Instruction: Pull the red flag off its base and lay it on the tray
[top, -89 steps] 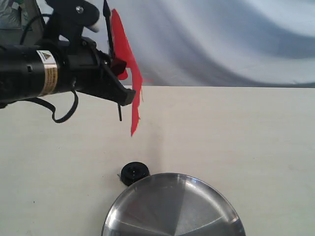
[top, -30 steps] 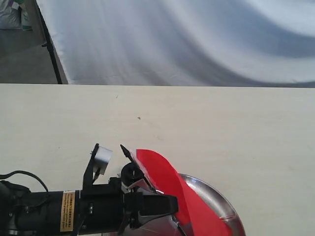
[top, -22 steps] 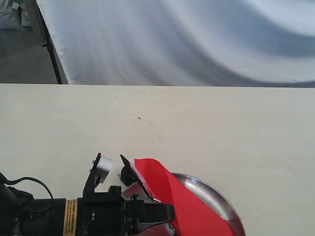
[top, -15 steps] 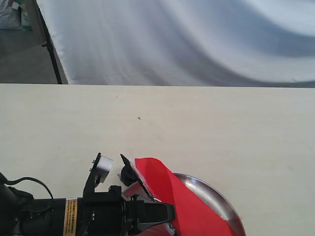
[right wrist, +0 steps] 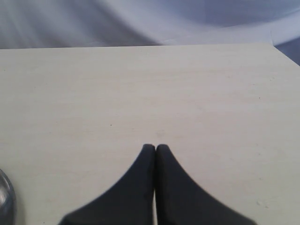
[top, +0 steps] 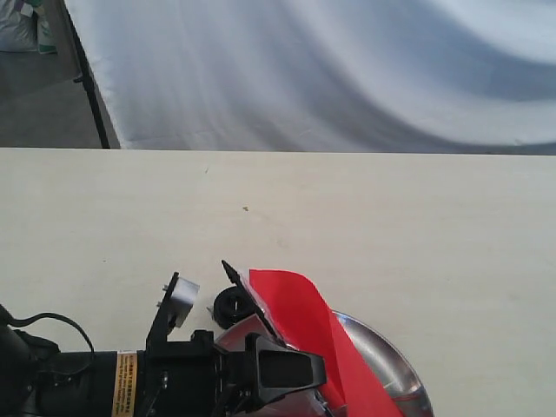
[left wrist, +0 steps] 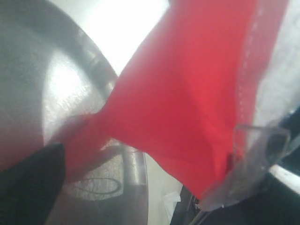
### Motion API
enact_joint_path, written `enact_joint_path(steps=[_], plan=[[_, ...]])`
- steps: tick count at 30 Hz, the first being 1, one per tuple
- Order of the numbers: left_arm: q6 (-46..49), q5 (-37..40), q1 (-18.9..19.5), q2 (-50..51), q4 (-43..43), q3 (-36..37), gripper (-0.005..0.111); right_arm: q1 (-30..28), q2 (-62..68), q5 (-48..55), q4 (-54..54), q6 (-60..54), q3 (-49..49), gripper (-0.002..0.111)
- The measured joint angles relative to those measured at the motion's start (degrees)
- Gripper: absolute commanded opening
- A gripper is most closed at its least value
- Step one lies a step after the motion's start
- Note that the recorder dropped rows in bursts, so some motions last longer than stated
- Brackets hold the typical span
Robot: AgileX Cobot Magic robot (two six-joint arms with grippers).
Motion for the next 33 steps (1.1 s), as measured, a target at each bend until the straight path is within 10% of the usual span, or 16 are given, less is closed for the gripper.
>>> enact_joint_path(steps=[7,15,18,25,33], plan=[[-0.7,0.6,0.0,0.0,0.0,0.0,0.07,0.0,0.0,0.0,0.0,0.0,0.0,0.0],[-0.9,0.6,0.0,0.0,0.0,0.0,0.021,0.0,0.0,0.0,0.0,0.0,0.0,0.0],[-0.7,0.0,0.0,0.0,0.0,0.0,0.032,0.0,0.0,0.0,0.0,0.0,0.0,0.0],[-0.1,-1.1,0.0,0.0,0.0,0.0,0.104,0.0,0.0,0.0,0.0,0.0,0.0,0.0],[0.0,-1.1,0.0,0.0,0.0,0.0,0.105,0.0,0.0,0.0,0.0,0.0,0.0,0.0]])
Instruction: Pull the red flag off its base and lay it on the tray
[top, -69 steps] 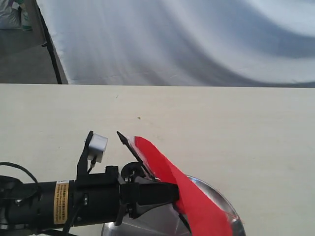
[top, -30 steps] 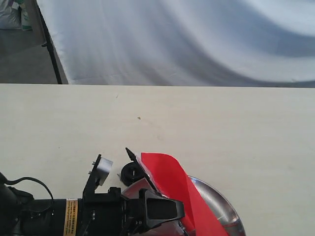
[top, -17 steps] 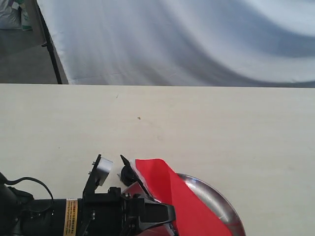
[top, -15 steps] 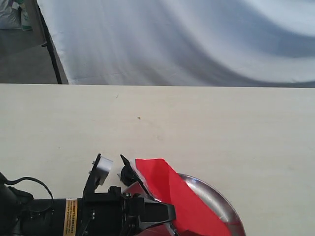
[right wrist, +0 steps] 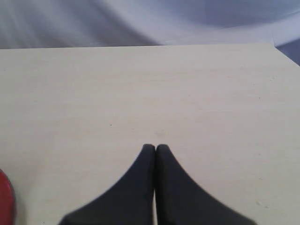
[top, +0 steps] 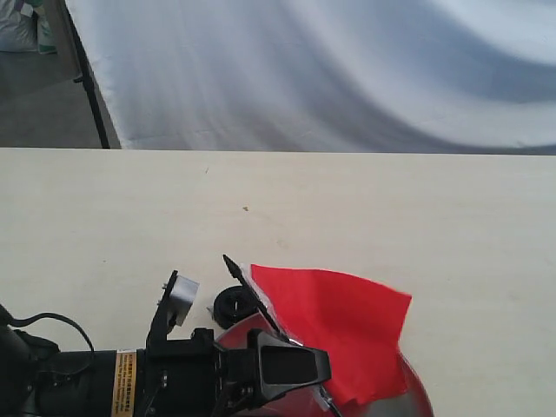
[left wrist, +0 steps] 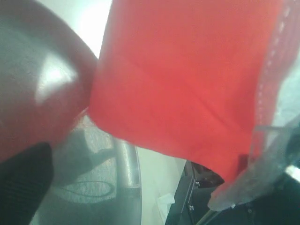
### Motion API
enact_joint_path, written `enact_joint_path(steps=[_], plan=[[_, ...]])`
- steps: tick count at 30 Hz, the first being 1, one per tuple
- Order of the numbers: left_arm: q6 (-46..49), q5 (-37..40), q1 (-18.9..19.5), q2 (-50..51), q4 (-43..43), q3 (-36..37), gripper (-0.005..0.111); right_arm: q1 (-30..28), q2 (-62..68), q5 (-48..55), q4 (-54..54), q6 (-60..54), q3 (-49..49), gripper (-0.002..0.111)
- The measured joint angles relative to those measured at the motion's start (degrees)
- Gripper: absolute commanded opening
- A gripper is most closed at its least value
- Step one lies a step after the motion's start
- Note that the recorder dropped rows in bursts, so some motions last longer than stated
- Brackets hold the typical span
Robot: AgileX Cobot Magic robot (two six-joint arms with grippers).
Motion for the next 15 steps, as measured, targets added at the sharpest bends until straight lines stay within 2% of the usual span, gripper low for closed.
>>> enact_joint_path(steps=[3,6,9,12,14,15], plan=[[0.0,0.0,0.0,0.0,0.0,0.0,0.099,0.0,0.0,0.0,0.0,0.0,0.0,0.0],[0.0,0.0,0.0,0.0,0.0,0.0,0.082,0.0,0.0,0.0,0.0,0.0,0.0,0.0],[0.1,0.0,0.0,0.0,0.0,0.0,0.058,0.0,0.0,0.0,0.0,0.0,0.0,0.0],[0.1,0.0,0.0,0.0,0.0,0.0,0.026,0.0,0.0,0.0,0.0,0.0,0.0,0.0],[0.1,0.0,0.0,0.0,0.0,0.0,0.0,0.0,0.0,0.0,0.0,0.0,0.0,0.0],[0.1,0.0,0.0,0.0,0.0,0.0,0.001,0.0,0.0,0.0,0.0,0.0,0.0,0.0]])
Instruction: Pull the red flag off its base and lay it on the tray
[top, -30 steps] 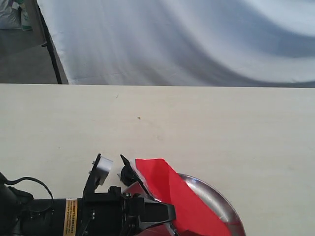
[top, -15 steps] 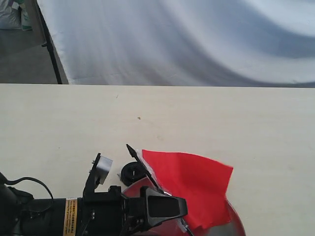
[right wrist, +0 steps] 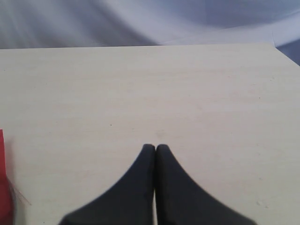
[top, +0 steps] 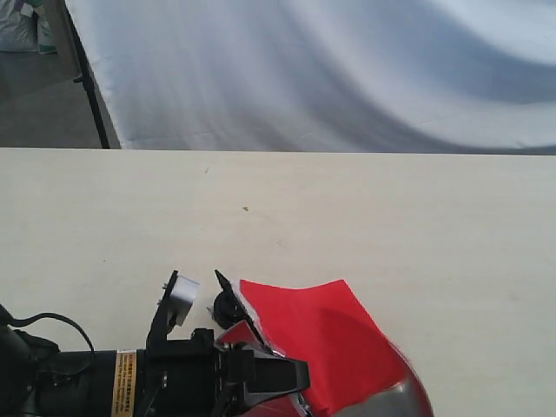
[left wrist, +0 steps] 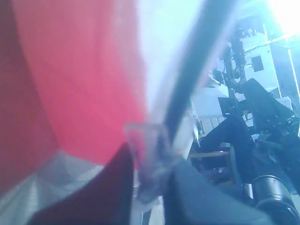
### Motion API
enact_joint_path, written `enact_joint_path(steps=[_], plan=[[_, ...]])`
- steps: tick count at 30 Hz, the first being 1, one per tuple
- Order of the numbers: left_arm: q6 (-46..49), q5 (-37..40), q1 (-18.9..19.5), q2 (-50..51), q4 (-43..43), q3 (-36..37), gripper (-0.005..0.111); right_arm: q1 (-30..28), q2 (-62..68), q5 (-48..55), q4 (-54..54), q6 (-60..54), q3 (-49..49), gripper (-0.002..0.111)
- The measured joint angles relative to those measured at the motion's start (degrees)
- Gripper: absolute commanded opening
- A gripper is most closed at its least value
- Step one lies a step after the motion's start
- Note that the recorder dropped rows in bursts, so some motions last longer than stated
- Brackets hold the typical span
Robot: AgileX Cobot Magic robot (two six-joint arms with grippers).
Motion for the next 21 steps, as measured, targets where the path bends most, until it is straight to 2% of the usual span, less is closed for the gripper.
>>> enact_joint_path(steps=[3,5,7,9,10,11,21], plan=[[1.3,0.0,0.0,0.0,0.2,0.0,0.001,0.0,0.0,0.0,0.0,0.0,0.0,0.0],[1.7,0.0,0.0,0.0,0.4,0.0,0.006,0.0,0.0,0.0,0.0,0.0,0.0,0.0],[2.3,-0.1,0.0,0.0,0.4,0.0,0.03,0.0,0.0,0.0,0.0,0.0,0.0,0.0],[2.7,-0.1,0.0,0.0,0.4,0.0,0.083,0.0,0.0,0.0,0.0,0.0,0.0,0.0],[2.7,-0.1,0.0,0.0,0.4,0.0,0.099,0.0,0.0,0.0,0.0,0.0,0.0,0.0],[2.7,-0.1,0.0,0.0,0.4,0.0,0.104,0.0,0.0,0.0,0.0,0.0,0.0,0.0],[2.7,-0.1,0.0,0.0,1.3,0.0,0.103,0.0,0.0,0.0,0.0,0.0,0.0,0.0]])
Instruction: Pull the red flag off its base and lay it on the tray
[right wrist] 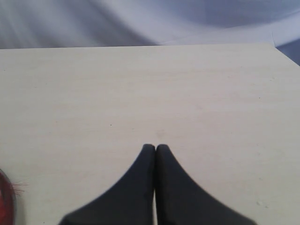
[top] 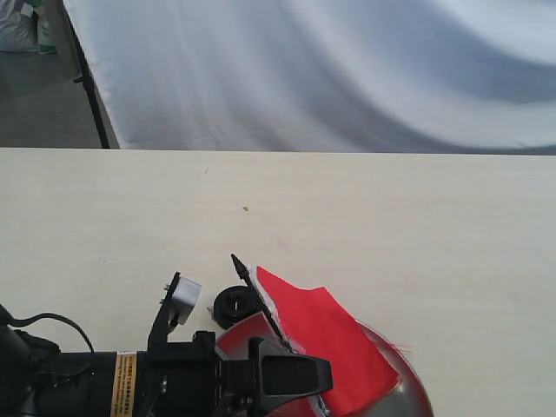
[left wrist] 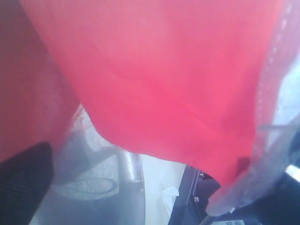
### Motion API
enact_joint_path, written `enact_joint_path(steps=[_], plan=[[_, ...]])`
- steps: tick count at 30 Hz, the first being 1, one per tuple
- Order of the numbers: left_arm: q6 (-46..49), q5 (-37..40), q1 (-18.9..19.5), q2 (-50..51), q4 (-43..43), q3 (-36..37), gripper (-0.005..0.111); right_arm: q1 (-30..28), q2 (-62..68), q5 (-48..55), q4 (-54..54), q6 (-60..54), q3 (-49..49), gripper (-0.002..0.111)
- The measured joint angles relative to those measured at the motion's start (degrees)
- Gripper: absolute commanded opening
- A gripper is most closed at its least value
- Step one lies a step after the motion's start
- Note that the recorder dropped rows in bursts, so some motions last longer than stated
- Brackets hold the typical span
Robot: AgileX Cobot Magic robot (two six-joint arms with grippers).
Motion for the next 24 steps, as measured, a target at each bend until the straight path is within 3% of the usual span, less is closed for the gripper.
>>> enact_joint_path(steps=[7,13,19,24], plan=[[0.0,0.0,0.0,0.0,1.5,0.0,0.103,0.0,0.0,0.0,0.0,0.0,0.0,0.0],[-2.4,-0.1,-0.1,-0.1,20.4,-7.1,0.103,0.0,0.0,0.0,0.0,0.0,0.0,0.0],[-13.4,6.2,-0.3,-0.2,9.1,-8.9,0.103,0.0,0.0,0.0,0.0,0.0,0.0,0.0],[-14.9,0.7,-0.2,-0.4,7.2,-9.1,0.103,0.0,0.0,0.0,0.0,0.0,0.0,0.0]])
